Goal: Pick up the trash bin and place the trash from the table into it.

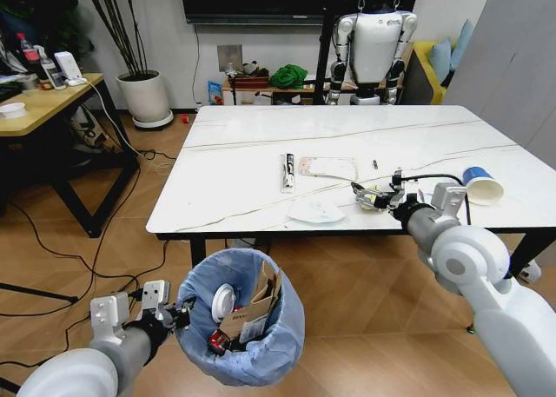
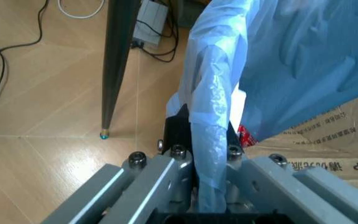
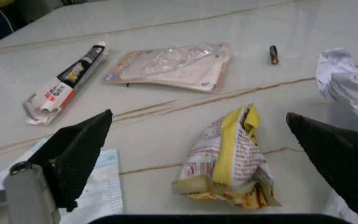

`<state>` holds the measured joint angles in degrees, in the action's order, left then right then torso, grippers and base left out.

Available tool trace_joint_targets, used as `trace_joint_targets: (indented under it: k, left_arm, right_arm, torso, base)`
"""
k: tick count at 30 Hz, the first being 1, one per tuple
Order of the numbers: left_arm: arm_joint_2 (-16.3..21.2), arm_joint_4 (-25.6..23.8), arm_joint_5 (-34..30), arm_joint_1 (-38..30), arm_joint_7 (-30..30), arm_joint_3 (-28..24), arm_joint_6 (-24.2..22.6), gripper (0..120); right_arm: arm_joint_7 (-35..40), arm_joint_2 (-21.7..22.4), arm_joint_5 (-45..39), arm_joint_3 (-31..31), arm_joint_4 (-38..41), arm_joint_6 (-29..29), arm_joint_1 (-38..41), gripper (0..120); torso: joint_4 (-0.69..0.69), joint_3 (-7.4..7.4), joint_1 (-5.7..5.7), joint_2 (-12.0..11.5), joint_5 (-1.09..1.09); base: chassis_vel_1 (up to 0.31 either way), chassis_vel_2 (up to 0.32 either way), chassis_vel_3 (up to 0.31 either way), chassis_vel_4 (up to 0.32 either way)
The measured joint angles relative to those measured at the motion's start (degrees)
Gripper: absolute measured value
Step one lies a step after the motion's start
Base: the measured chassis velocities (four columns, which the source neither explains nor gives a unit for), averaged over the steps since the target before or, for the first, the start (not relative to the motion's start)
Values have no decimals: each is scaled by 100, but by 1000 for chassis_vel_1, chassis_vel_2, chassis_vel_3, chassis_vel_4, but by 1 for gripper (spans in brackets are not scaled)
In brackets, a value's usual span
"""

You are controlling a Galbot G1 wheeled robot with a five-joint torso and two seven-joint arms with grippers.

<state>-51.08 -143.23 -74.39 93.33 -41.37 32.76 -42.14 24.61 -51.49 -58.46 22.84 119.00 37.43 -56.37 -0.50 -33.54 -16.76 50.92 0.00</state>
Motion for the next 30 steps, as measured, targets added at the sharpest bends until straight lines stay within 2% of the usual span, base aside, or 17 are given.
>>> trace_joint_targets:
  k: [8, 10, 11, 12, 14, 16, 17, 20, 21, 25, 27, 30]
  left_arm:
    - [-25, -1, -49, -48, 17, -61, 0, 0]
    - [-19, -1, -82, -66, 19, -48, 0, 0]
    - [-18, -1, -84, -68, 19, -46, 0, 0]
    - [-10, -1, -99, -83, 19, -36, 0, 0]
    - [-9, -1, -100, -84, 19, -36, 0, 0]
    - [-9, -1, -99, -113, 36, -43, 0, 0]
    - [-9, -1, -99, -113, 36, -43, 0, 0]
    - [2, 0, -100, -147, 62, -47, 0, 0]
    - [2, 0, -100, -147, 62, -47, 0, 0]
    - [21, -1, -102, -171, 86, -38, 0, 0]
    - [23, -1, -104, -176, 88, -38, 0, 0]
    - [30, -1, -114, -199, 90, -39, 0, 0]
  right_arm:
    - [21, 20, -82, -48, -318, 3, -14, 87]
    - [29, 15, -112, -66, -385, -1, -9, 77]
    - [29, 15, -113, -66, -387, -1, -9, 77]
    - [31, 14, -117, -76, -430, -8, 3, 68]
    - [31, 14, -118, -77, -435, -9, 4, 64]
    - [28, 13, -104, -86, -522, -17, 15, 52]
    - [28, 13, -104, -86, -522, -17, 15, 52]
    - [-60, 5, -39, -92, -599, -63, 12, 39]
    - [-60, 5, -39, -92, -599, -63, 12, 39]
    - [-110, -15, 16, -111, -608, -101, 20, 20]
    - [-110, -16, 18, -111, -590, -104, 26, 17]
    - [-111, -8, 12, -73, -459, -117, 29, 3]
  torso:
    - [0, 0, 0, 0, 0]
    - [0, 0, 0, 0, 0]
    - [0, 0, 0, 0, 0]
    - [0, 0, 0, 0, 0]
    - [0, 0, 0, 0, 0]
    - [0, 0, 0, 0, 0]
    - [0, 0, 0, 0, 0]
    - [0, 0, 0, 0, -1]
    - [0, 0, 0, 0, -1]
    - [0, 0, 0, 0, 0]
    - [0, 0, 0, 0, 0]
    - [1, 0, 0, 0, 0]
  base:
    - [0, 0, 0, 0]
    - [0, 0, 0, 0]
    - [0, 0, 0, 0]
    - [0, 0, 0, 0]
    - [0, 0, 0, 0]
    - [0, 0, 0, 0]
    - [0, 0, 0, 0]
    - [0, 0, 0, 0]
    - [0, 0, 0, 0]
    - [0, 0, 0, 0]
    - [0, 0, 0, 0]
    - [0, 0, 0, 0]
